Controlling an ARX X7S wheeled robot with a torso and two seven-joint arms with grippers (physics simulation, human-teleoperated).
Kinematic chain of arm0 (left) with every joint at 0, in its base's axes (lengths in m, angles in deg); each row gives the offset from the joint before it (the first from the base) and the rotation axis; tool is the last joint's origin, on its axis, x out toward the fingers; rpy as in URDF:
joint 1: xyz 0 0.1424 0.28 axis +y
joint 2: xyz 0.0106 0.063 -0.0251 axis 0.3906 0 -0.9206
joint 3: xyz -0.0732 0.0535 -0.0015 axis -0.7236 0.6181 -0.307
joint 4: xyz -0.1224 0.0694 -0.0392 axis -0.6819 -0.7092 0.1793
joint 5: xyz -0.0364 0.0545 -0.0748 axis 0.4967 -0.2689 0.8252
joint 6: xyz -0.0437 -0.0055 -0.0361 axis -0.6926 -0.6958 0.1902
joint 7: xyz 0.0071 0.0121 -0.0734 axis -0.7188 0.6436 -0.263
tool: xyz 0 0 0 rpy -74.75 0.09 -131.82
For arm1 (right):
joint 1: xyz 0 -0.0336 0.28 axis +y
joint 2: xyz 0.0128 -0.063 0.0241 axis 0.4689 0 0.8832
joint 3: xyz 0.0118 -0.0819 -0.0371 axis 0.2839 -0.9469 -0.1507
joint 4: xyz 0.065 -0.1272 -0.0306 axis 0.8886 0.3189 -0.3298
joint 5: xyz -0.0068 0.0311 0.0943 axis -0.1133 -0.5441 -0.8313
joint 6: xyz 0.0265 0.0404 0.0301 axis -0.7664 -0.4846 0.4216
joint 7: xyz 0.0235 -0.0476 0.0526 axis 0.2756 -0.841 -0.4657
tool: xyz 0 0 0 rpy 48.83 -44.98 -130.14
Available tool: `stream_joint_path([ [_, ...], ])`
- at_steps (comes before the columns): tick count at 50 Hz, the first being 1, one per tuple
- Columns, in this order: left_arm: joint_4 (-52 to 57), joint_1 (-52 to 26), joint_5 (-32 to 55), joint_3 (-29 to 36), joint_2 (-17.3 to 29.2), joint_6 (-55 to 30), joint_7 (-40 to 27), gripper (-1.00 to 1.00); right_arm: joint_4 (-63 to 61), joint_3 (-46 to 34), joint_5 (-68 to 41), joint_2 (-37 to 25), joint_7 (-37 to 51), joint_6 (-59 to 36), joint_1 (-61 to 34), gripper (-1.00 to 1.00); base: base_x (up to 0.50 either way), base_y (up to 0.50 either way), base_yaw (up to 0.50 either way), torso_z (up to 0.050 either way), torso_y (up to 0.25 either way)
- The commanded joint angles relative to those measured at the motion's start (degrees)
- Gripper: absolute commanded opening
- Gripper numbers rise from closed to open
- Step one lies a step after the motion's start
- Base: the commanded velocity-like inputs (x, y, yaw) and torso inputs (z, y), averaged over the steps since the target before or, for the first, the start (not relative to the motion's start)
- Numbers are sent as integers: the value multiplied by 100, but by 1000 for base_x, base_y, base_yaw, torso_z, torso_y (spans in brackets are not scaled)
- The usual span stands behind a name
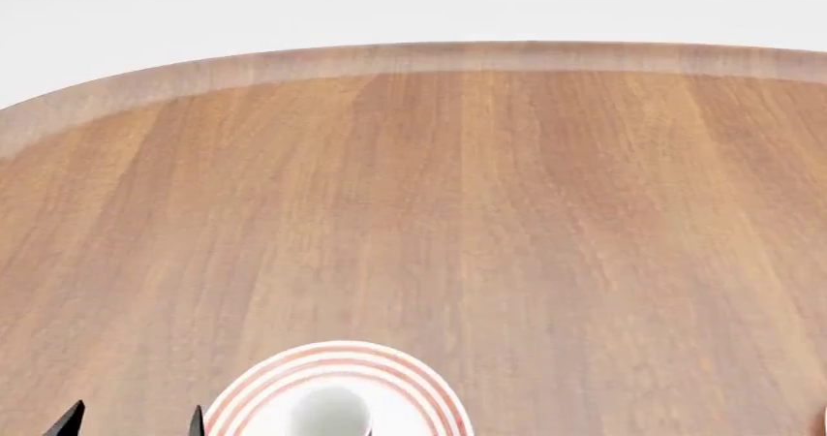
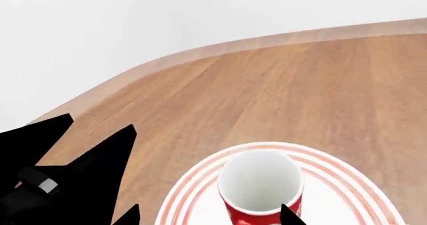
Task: Put the red mug on the left plate.
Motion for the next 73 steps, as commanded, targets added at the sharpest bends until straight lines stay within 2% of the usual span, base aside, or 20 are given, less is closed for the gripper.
stream_joint_path([
  [1, 465, 94, -31, -24, 119, -113, -146, 100, -884, 118, 16, -297, 378, -83, 36, 100, 0, 0, 0, 0, 0],
  [24, 1981, 299, 89, -129, 464, -666, -494, 100, -2790, 29, 83, -750, 1066, -704, -105, 100, 0, 0, 0, 0, 0],
  [54, 3359, 413, 181, -175, 778, -1173, -777, 100, -4346, 207, -320, -961, 1792, -1316, -479, 100, 0, 0, 0, 0, 0],
  [73, 3801, 407, 256, -198, 881, -1371, -880, 100, -4878, 306, -611, -1020, 2123, -1550, -743, 100, 0, 0, 0, 0, 0],
])
